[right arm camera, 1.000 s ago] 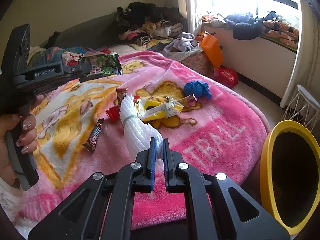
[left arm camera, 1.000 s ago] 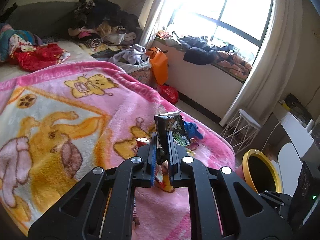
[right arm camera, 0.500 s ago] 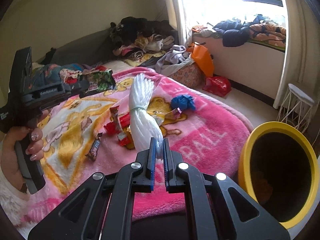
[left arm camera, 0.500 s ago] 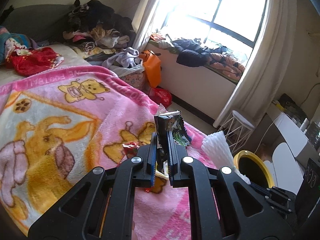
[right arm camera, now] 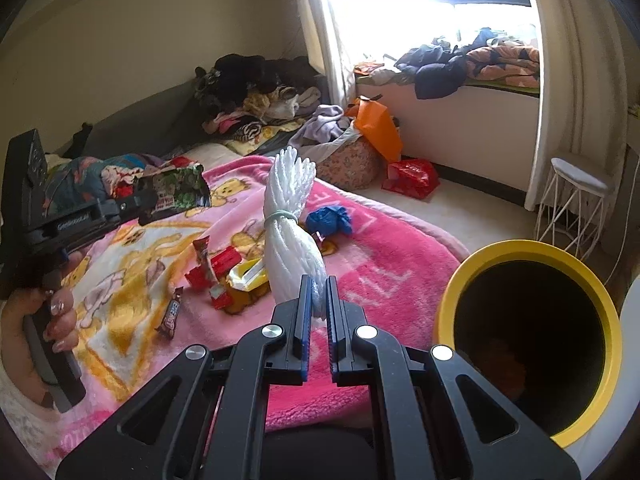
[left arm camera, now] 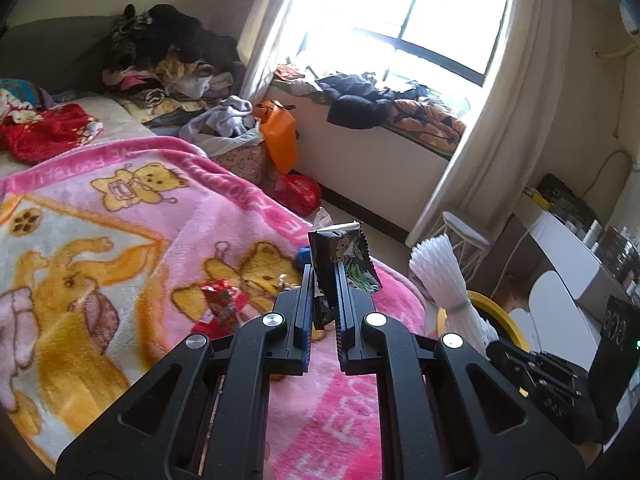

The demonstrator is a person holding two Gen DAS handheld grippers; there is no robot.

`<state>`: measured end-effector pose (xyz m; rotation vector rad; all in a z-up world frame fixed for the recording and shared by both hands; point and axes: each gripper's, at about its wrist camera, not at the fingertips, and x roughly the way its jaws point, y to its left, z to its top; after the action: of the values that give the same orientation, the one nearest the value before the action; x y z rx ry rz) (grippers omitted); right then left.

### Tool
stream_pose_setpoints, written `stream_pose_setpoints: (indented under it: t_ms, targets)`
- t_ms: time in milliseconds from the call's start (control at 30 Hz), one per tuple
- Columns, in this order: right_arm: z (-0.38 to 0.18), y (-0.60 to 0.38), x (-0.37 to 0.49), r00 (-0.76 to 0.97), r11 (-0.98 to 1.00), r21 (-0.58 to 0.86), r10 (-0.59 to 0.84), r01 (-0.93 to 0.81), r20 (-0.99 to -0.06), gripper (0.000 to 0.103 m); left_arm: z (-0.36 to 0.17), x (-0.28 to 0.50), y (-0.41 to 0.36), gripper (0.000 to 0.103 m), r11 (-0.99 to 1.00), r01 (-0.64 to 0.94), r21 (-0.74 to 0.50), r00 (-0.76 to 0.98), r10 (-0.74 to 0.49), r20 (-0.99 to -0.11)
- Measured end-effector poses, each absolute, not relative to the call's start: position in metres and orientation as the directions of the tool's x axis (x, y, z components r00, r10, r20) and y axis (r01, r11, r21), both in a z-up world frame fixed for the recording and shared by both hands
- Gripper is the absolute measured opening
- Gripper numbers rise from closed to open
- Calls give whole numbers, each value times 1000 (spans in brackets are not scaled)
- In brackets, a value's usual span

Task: Collect trash
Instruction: 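Carry the snack wrapper and white mesh bundle over the yellow bin with both tools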

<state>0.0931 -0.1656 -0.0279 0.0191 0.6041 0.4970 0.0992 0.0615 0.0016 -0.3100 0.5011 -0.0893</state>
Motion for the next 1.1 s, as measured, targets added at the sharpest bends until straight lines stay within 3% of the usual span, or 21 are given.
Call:
stream_pose_setpoints:
  t_ms: [1100]
  targets:
    - [-27,-223,103,790,945,180,328,-274,-518,7,5,98,-10,6,946,160,-281,849,-277,-450]
